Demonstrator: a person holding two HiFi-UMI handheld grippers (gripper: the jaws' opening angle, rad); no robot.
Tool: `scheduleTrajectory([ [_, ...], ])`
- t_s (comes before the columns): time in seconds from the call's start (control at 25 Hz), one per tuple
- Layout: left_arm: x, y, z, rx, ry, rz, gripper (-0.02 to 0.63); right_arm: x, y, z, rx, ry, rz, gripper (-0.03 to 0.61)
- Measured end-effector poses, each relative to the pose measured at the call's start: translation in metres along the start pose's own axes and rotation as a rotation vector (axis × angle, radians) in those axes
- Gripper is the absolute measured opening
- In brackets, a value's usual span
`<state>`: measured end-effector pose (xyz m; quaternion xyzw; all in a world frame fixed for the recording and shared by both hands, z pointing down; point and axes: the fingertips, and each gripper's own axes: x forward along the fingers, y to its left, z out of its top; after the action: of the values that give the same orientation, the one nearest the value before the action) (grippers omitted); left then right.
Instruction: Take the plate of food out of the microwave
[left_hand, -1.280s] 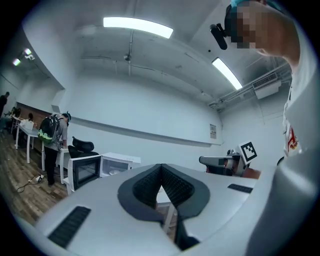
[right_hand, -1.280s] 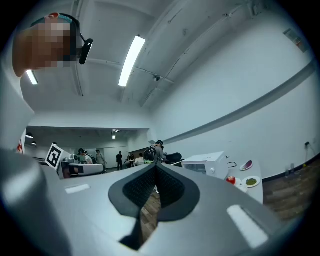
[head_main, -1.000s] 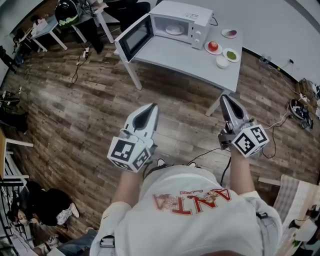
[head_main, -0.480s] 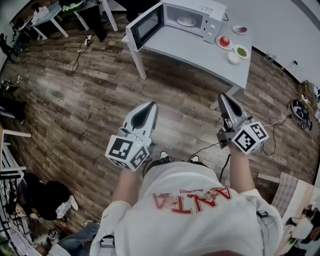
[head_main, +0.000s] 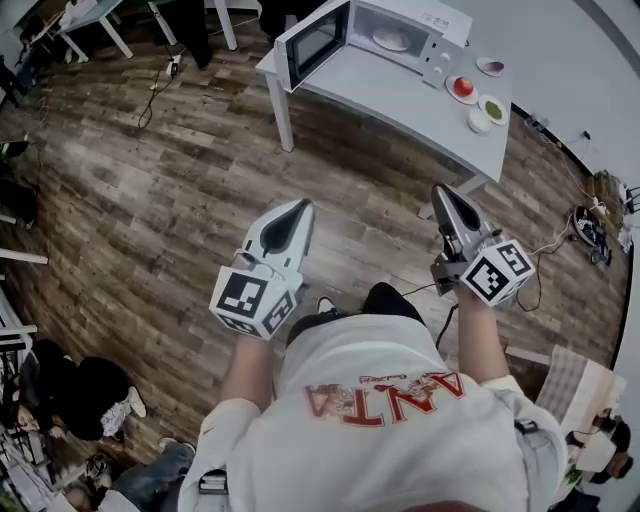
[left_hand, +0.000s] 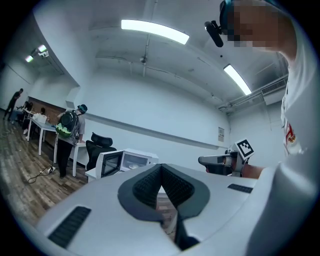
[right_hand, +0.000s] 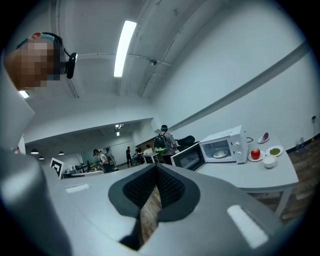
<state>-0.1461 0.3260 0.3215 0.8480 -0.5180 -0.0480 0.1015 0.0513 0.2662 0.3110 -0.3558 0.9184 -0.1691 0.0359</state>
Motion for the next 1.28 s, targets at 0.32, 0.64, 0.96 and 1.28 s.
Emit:
scheduleTrajectory([
  [0.32, 0.001, 0.03, -0.002, -0.016, -0.005, 0.02, 0.009, 0.041, 0.005, 0.004, -0.026, 0.023, 0.035, 0.003],
  [0.64, 0.043, 0.048, 0.001, 0.021, 0.02, 0.007, 0.009, 0.078, -0.031, 0.01, 0.013, -0.002, 0.046, 0.003],
  [0.96, 0.111, 0.068, 0.016, 0.041, 0.03, 0.029, 0.009, 0.12, -0.09, 0.028, 0.061, -0.01, 0.071, 0.003],
  [1.28, 0.209, 0.075, 0.031, 0.054, 0.054, 0.034, 0.009, 0.151, -0.182, 0.062, 0.112, -0.034, 0.055, 0.003],
])
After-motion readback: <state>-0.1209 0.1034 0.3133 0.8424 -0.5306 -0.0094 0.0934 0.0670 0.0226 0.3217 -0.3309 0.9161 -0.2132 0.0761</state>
